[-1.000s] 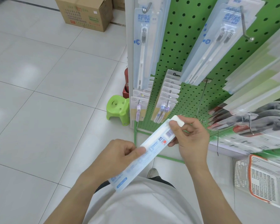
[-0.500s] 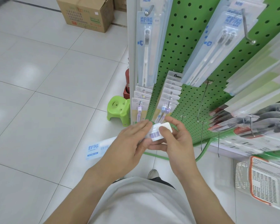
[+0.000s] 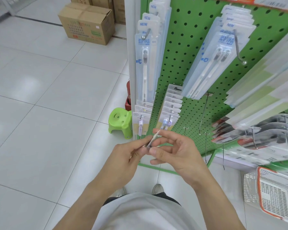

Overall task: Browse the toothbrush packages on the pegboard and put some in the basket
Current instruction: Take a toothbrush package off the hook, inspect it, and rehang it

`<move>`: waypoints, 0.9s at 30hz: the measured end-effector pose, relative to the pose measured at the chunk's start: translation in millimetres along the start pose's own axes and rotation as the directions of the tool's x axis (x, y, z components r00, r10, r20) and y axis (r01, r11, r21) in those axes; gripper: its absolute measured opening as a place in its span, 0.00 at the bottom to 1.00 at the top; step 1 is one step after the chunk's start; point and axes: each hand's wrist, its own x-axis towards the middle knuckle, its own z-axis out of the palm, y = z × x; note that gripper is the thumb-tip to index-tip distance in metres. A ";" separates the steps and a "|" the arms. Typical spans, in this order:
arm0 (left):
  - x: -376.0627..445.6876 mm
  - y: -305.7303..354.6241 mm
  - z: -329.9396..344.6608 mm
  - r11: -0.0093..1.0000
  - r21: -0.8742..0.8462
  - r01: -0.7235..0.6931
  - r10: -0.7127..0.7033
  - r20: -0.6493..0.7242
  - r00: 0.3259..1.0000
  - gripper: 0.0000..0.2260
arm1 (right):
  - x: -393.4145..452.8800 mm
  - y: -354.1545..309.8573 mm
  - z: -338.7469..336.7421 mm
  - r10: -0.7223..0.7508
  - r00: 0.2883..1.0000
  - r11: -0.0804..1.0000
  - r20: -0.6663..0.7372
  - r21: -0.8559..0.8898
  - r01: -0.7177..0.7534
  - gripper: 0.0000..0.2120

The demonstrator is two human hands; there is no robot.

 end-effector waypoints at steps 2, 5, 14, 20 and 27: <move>2.0 4.9 -0.2 0.992 -0.123 0.026 -0.019 0.062 0.998 0.16 | 0.1 -6.0 0.8 -0.020 0.999 0.999 -0.034 -0.039 0.018 0.21; 6.4 7.7 2.8 0.971 -0.232 0.062 -0.053 0.047 0.998 0.13 | 2.5 -11.3 1.3 -0.059 0.994 0.991 -0.095 -0.127 0.047 0.11; 18.5 29.9 -4.7 0.895 -0.439 0.078 -0.174 -0.183 0.968 0.10 | 11.5 -2.1 5.5 -0.356 0.927 0.875 -0.118 -0.391 0.286 0.18; 24.7 44.6 -16.8 0.875 -0.481 0.050 -0.226 -0.316 0.922 0.09 | 1.5 4.3 7.6 -0.190 0.981 0.923 0.050 -0.332 0.195 0.18; 22.2 67.7 -33.5 0.860 -0.509 -0.030 -0.100 -0.225 0.969 0.12 | 4.8 -6.8 11.9 -0.292 0.957 0.888 -0.010 -0.374 0.267 0.08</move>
